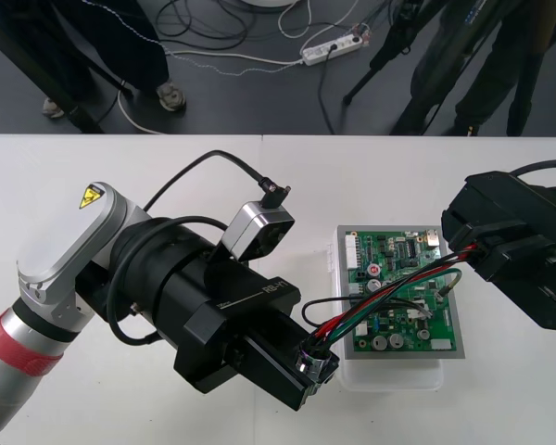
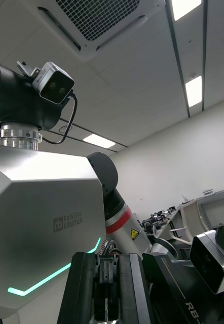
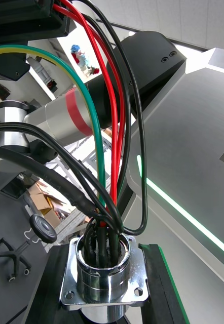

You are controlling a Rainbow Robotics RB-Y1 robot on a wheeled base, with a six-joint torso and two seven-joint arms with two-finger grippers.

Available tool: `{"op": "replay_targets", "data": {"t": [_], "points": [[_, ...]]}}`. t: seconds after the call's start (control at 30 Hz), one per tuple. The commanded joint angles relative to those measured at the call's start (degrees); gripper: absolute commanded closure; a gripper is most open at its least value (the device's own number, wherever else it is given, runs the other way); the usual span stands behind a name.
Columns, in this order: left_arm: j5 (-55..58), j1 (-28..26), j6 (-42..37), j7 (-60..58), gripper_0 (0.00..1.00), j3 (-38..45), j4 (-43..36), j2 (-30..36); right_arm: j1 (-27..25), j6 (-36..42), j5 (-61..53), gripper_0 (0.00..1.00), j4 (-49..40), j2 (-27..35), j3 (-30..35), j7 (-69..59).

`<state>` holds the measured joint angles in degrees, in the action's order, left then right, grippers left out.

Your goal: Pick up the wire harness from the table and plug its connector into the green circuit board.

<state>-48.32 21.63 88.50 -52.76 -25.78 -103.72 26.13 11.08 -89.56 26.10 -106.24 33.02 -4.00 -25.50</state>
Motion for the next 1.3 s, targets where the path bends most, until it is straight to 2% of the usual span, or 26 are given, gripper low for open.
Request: {"op": "replay_targets", "data": {"t": [0.03, 0.2, 0.27, 0.3, 0.33, 0.37, 0.4, 1.0, 1.3], "points": [[1.03, -0.71, 1.50, -3.76, 1.00, -0.85, -0.52, -1.43, -0.36, -0.44, 0.18, 1.00, -2.04, -0.67, -0.57, 2.56], [1.03, -0.63, 1.50, -3.58, 1.00, -0.85, -0.43, -1.52, -0.36, -0.44, 0.18, 1.00, -2.04, -0.67, -0.40, 3.00], [1.03, -0.63, 1.50, -3.49, 0.67, -0.77, -0.43, -1.43, -0.36, -0.44, 0.18, 1.00, -2.04, -0.67, -0.22, 3.18], [1.12, -0.63, 1.50, -3.58, 0.37, -0.77, -0.43, -1.43, -0.44, -0.44, 0.26, 1.00, -2.04, -0.67, -0.13, 3.27], [1.03, -0.71, 1.50, -3.58, 0.14, -0.68, -0.43, -1.43, -0.36, -0.44, 0.18, 1.00, -2.04, -0.67, -0.13, 3.35], [1.03, -0.63, 1.50, -3.67, 0.05, -0.59, -0.43, -1.43, -0.36, -0.44, 0.18, 1.00, -2.04, -0.67, -0.05, 3.44], [1.03, -0.71, 1.50, -3.58, 0.00, -0.59, -0.52, -1.43, -0.36, -0.44, 0.18, 1.00, -2.04, -0.67, -0.05, 3.53], [-2.40, -0.71, 1.50, -1.82, 0.00, 3.63, -0.52, -1.52, -0.36, -0.44, 0.00, 1.00, -2.04, -0.67, 0.31, 4.06], [-3.89, -0.71, 1.50, -0.68, 0.00, 8.11, -0.52, -0.55, -1.68, -0.44, 0.09, 1.00, -1.78, 2.66, 3.12, 4.41]]}}
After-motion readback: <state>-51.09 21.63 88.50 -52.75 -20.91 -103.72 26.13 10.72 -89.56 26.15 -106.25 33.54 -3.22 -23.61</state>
